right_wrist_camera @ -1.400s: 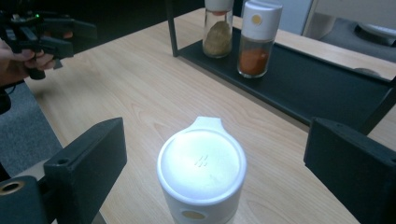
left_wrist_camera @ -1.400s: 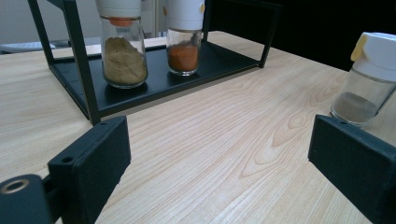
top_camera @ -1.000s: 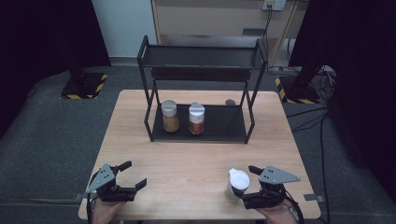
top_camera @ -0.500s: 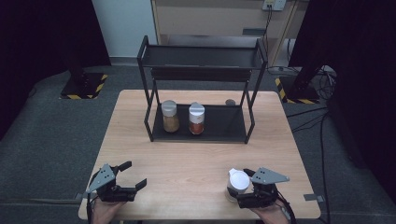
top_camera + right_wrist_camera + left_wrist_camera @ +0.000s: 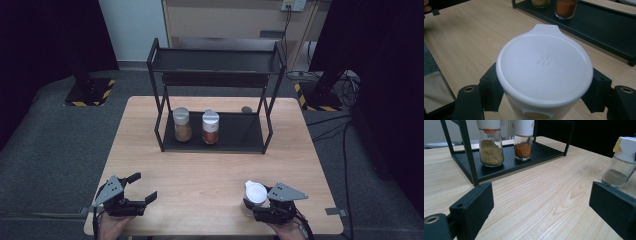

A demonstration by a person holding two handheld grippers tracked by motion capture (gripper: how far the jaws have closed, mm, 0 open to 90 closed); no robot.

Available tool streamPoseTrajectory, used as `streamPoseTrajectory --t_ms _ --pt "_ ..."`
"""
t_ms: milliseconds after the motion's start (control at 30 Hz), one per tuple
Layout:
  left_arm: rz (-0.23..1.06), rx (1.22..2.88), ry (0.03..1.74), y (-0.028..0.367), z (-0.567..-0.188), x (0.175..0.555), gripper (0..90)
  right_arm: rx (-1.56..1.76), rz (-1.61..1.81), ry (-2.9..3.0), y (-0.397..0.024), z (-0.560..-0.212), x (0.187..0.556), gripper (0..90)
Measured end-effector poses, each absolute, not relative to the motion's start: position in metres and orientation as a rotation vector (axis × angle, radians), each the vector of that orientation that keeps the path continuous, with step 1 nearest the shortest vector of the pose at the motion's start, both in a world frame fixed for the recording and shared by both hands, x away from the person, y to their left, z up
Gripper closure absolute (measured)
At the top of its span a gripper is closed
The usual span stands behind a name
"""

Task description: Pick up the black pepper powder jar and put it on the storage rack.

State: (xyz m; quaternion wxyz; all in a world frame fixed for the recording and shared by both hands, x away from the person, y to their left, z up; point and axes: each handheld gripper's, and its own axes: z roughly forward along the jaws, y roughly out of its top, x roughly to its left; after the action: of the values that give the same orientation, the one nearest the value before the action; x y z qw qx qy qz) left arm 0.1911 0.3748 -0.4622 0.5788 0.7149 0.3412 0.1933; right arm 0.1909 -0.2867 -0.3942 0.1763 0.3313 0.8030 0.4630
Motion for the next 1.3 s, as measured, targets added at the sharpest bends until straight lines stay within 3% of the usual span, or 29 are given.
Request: streamPoseTrajectory --t_ms 600,1300 --pt "0.452 1.67 0.797 0.375 -0.462 0.191 4.7 0.935 1.315 2.275 -0.289 -0.387 0.192 31.1" --pt "0.451 1.667 0.797 0.376 -0.463 0.191 4.7 0.87 1.336 2.289 -0.286 -0.349 0.224 31.2"
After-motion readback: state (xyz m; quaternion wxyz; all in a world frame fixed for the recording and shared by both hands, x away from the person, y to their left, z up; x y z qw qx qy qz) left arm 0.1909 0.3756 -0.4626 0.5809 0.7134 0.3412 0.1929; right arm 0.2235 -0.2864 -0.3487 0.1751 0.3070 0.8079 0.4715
